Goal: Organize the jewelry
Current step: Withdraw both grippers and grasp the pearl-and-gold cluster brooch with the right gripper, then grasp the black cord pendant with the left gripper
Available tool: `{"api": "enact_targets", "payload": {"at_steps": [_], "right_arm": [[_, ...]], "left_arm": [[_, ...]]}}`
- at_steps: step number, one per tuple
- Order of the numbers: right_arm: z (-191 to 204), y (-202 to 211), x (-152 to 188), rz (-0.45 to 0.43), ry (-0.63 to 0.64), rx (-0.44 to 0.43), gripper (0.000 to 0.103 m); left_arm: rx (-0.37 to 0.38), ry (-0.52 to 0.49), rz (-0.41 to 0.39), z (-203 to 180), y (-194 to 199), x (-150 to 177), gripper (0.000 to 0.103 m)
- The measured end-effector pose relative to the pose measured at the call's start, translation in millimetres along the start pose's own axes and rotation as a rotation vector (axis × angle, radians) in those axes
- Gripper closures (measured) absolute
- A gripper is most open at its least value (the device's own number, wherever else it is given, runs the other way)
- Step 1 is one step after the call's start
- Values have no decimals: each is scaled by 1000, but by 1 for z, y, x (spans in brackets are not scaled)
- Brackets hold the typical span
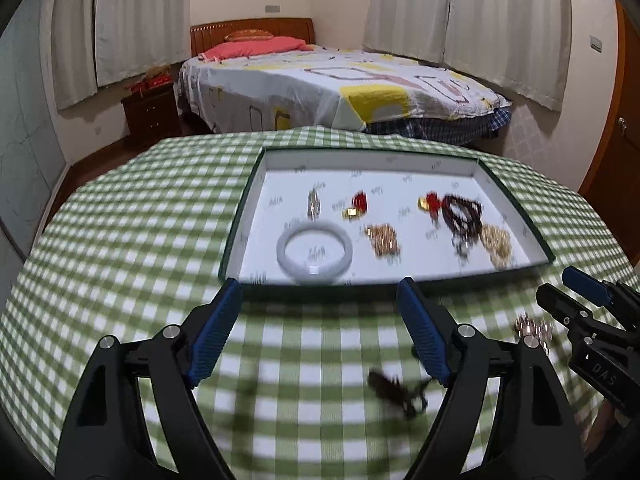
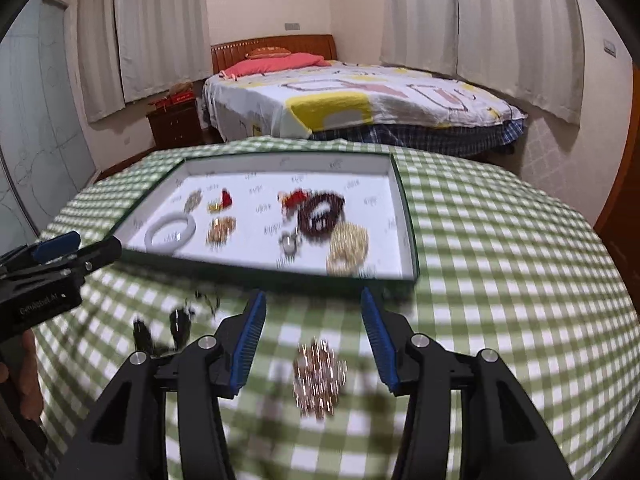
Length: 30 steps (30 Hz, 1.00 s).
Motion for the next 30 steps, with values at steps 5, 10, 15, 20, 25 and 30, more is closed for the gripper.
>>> {"api": "enact_targets", "payload": {"at_steps": [5, 10, 15, 20, 25, 30], "right_arm": [[-5, -5, 27, 51, -2, 3, 54], [-12, -7, 35, 72, -26, 5, 54], [-11, -14, 40, 109, -28, -8, 54], [-9, -19, 44, 140, -32, -24, 61], [-6, -19, 47, 150, -34, -36, 78], [-4, -15, 46, 133, -28, -31, 80]], "left_arm": [[-8, 3, 30, 1, 4, 21, 25], [-4, -17, 51, -7, 4, 34, 25], [0, -25, 59, -13, 2, 37, 25], [3, -33, 68, -17, 0, 39, 25], [9, -36, 79, -20, -3, 42, 25], [23, -43, 88, -26, -5, 44, 25]]}}
Point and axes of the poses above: each gripper's, at about its wrist camera, not at the fingertips, and y roughly against the way its jaws point, z to its left, x to its underside, the point moved 9 cm from there along -y, roughly the way its jaws point, and after that the axes turned 2 degrees about -y, right-handed, at the moved point
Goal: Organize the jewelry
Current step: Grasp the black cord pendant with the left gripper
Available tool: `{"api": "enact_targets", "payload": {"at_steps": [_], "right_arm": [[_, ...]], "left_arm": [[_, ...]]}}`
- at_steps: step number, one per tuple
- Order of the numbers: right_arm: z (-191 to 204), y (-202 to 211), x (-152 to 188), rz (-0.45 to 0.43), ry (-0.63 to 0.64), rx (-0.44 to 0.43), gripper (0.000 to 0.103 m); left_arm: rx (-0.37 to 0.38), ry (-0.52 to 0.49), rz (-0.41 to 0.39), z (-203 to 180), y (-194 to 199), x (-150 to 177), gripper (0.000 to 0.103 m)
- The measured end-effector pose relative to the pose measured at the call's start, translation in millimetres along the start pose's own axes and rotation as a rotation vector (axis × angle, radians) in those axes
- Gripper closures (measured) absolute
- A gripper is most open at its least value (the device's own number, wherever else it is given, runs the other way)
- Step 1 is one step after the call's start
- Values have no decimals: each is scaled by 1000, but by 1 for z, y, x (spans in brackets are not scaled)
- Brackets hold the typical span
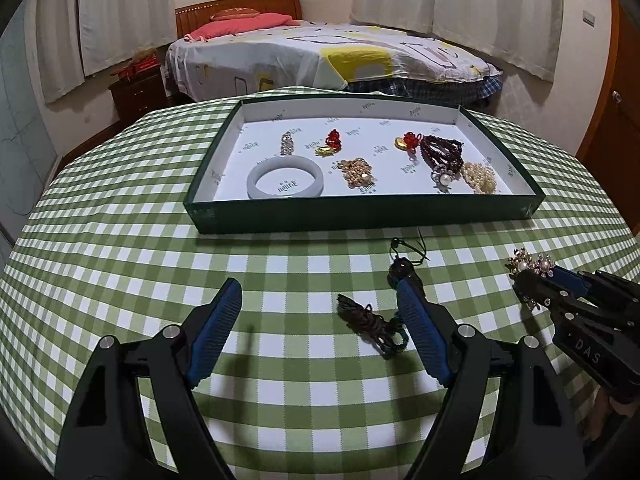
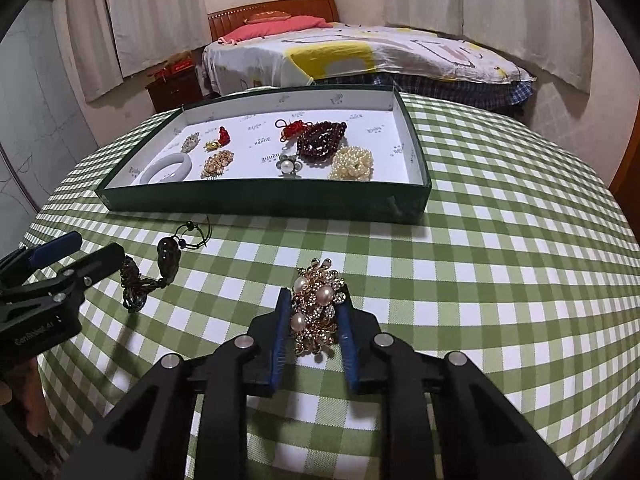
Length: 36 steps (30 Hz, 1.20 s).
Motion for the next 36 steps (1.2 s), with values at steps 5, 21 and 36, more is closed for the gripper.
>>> {"api": "enact_targets", "payload": {"at_steps": [5, 21, 36], "right_arm": [[-2, 2, 2, 2, -4, 2, 80], [-9, 3, 3, 7, -46, -28, 80], [-10, 2, 3, 7, -54, -34, 80]], "left_arm": [[17, -15, 2, -10, -2, 0, 25], [17, -37, 92, -29, -37, -3, 41], [87, -86, 85, -38, -33, 0, 83]]}}
Point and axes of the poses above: each gripper's, at about its wrist camera, not at the fingertips, and y roughly against the way its jaws point, z to its left, x to its underside, the point moved 9 cm from there along -y, roughly the way its jaws point, and after that the axes turned 2 degrees about -y, right-handed, at the moved point
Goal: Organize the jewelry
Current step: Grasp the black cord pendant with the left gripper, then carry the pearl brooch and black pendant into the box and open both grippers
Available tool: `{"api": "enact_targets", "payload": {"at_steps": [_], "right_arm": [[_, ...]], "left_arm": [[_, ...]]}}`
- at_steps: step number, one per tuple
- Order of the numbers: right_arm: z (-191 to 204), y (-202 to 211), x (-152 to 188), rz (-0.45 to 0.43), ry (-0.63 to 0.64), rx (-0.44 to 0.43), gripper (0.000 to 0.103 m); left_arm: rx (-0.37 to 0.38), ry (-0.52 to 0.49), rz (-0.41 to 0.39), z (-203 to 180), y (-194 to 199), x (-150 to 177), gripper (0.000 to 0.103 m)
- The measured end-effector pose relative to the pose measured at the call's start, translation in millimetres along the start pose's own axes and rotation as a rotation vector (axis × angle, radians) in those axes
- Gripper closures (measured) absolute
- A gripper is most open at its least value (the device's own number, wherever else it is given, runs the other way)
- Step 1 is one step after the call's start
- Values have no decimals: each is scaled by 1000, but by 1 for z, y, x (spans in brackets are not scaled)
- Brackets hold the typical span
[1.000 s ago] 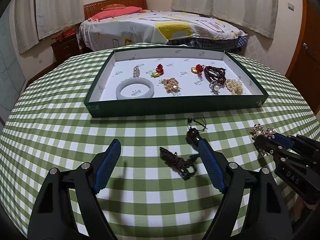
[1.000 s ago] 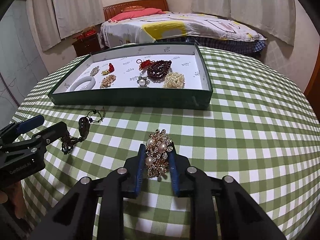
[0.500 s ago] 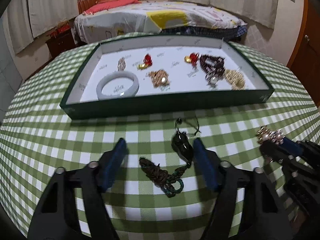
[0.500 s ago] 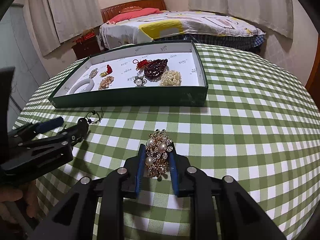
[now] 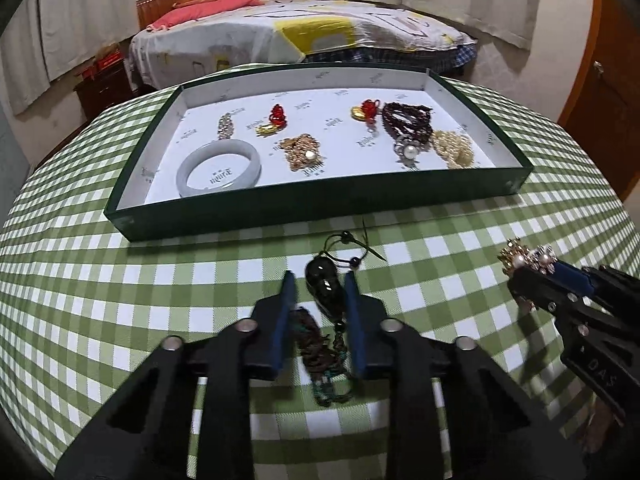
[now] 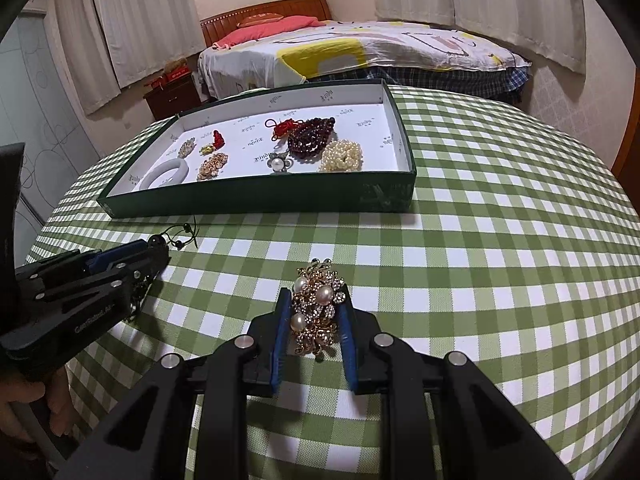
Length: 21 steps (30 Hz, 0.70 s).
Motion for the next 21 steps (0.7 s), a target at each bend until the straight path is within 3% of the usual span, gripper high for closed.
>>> {"api": "enact_targets", "payload": {"at_steps": [21], "right_arm": [[4, 7, -3, -29, 15, 5, 80]], "left_arm": [[18, 15, -34, 13, 12, 1, 88]]}}
Point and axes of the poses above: each gripper's, at about its wrist camera, not at the fingertips, and y roughly against the way its jaws point, z to its left, x to its underside, the point moved 9 cm from there along -y, roughly the way its jaws point, and after that the axes turned 2 degrees about -y, right-handed, at the moved point
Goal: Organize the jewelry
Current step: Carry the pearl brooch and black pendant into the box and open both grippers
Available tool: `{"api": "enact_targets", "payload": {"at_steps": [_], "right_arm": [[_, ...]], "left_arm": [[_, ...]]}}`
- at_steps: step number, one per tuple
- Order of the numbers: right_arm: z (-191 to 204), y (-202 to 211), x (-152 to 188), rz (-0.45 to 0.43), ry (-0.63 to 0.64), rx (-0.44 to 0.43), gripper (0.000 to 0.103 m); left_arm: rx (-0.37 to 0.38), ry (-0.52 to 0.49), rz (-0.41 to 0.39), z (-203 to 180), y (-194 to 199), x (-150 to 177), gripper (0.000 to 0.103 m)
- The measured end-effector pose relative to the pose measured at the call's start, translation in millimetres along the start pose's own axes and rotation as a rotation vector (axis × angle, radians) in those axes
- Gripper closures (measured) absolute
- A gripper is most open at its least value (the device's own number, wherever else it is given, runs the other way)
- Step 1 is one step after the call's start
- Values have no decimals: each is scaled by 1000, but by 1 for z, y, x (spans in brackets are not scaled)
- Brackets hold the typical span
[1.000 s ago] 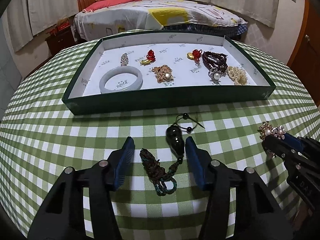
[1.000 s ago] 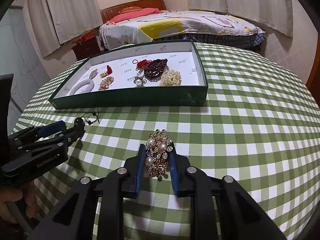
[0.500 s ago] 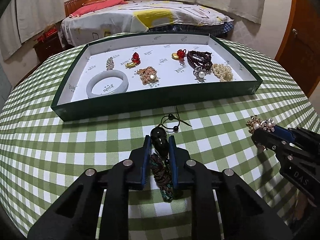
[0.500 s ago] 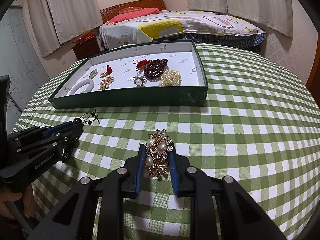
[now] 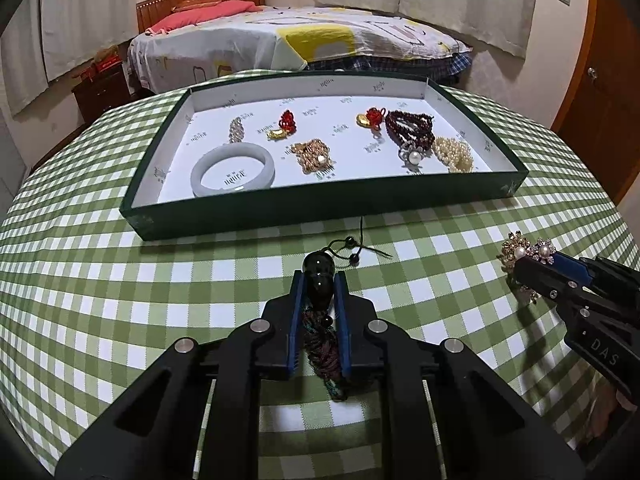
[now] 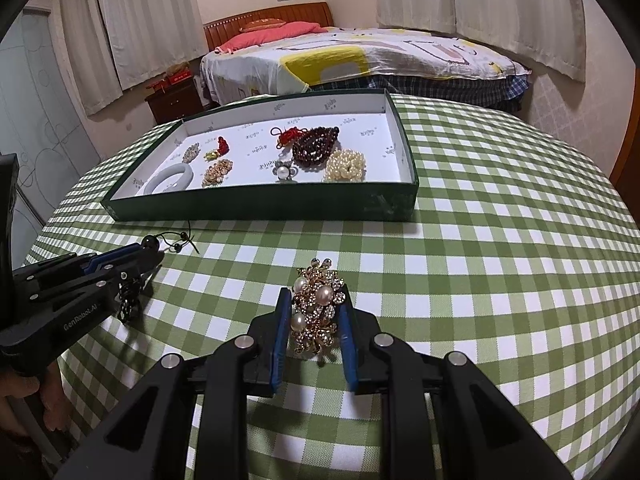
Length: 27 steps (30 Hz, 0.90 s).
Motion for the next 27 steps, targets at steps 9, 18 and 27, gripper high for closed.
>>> {"api": "enact_targets", "payload": {"at_steps": [9, 18, 27], "right_arm": [[7, 15, -13, -43, 8, -13, 80], [18, 38, -43, -120, 16, -41, 80], [24, 50, -98, -226, 43, -46, 80]], "left_arm": [[8, 5, -71, 1, 22, -17, 88], [31, 13, -169, 0, 54, -47, 88], [49, 19, -272, 1, 73, -97, 88]]}}
Point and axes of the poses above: each gripper's, at about its wrist camera, not at the fingertips, and y roughly against the way its jaws point, z to its left, x to its underside, the point moved 9 cm from there along -y, roughly the way its jaws point, and after that the axes turned 2 degrees about -y, right-handed, at the moved point
